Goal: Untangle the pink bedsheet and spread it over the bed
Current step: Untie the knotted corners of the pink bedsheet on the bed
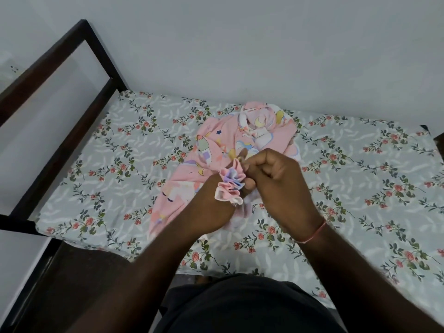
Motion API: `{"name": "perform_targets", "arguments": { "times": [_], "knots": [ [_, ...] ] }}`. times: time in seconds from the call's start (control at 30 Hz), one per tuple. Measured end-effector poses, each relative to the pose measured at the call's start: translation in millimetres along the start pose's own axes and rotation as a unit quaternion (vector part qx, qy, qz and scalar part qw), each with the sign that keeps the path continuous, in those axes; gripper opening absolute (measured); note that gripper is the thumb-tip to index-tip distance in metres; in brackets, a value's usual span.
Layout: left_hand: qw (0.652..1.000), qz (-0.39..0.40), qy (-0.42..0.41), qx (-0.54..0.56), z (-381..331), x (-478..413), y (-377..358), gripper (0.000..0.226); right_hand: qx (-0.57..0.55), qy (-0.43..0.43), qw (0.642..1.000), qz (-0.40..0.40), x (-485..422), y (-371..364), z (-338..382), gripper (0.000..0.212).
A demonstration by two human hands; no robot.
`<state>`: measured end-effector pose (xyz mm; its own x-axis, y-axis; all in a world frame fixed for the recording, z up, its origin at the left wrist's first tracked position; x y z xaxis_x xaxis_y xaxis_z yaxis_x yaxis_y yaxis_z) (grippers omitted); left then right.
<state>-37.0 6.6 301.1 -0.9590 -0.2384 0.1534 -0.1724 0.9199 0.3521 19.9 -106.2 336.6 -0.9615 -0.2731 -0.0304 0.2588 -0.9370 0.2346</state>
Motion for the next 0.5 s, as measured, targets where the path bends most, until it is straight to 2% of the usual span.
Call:
{"name": "perform_targets", "arguments": {
  "times": [0.03,0.07,0.13,0.2,0.27,0.33,0.43,0.5],
  "knots": [
    [0.999,0.003,0.032,0.018,4.1,2.6,2.8,0.038,-0.003,0.024,0.998,0.051,3.8,-7.0,4.6,0.016],
    [1.0,-0.009,0.018,0.005,4.4,-1.2,7.7,0.037,0.01,0.058,0.993,0.102,7.5,-12.6,7.9,0.024],
    [0.996,-0.012,-0.081,-0.024,-10.0,-9.4,11.2,0.025,0.026,0.081,0.982,0.169,12.0,-17.9,7.1,0.03],
    [0.987,-0.041,-0.144,-0.051,-16.2,-11.8,19.3,0.021,0.025,0.038,0.982,0.182,11.6,-14.4,-2.9,0.026],
    [0.973,-0.091,-0.194,-0.09,-15.2,-12.5,28.6,0.029,0.085,0.023,0.979,0.181,8.1,-9.5,-10.6,0.016],
    [0.965,-0.115,-0.218,-0.091,-18.9,-10.5,33.2,0.037,0.132,0.027,0.981,0.137,-1.3,-0.2,-15.4,0.01],
    [0.968,-0.116,-0.216,-0.051,-22.4,-5.6,29.5,0.032,0.071,0.009,0.997,-0.033,-11.7,16.2,-13.5,0.018],
    [0.98,-0.084,-0.179,-0.013,-20.9,-2.0,15.1,0.027,0.013,-0.007,0.998,-0.059,-6.3,8.0,-10.9,0.013]
  ]
}}
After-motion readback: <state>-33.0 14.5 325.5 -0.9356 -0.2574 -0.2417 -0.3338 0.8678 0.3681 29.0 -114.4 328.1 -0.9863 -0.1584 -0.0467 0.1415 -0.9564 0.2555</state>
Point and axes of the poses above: each hand's wrist, its own x-axis away from the middle knuckle, its own y-axis out of the back of the hand, z = x × y, the point moved 7 cm from there along -x, towards the middle knuckle, and after that the axes turned 8 degrees about -z, right-handed, at the moved point
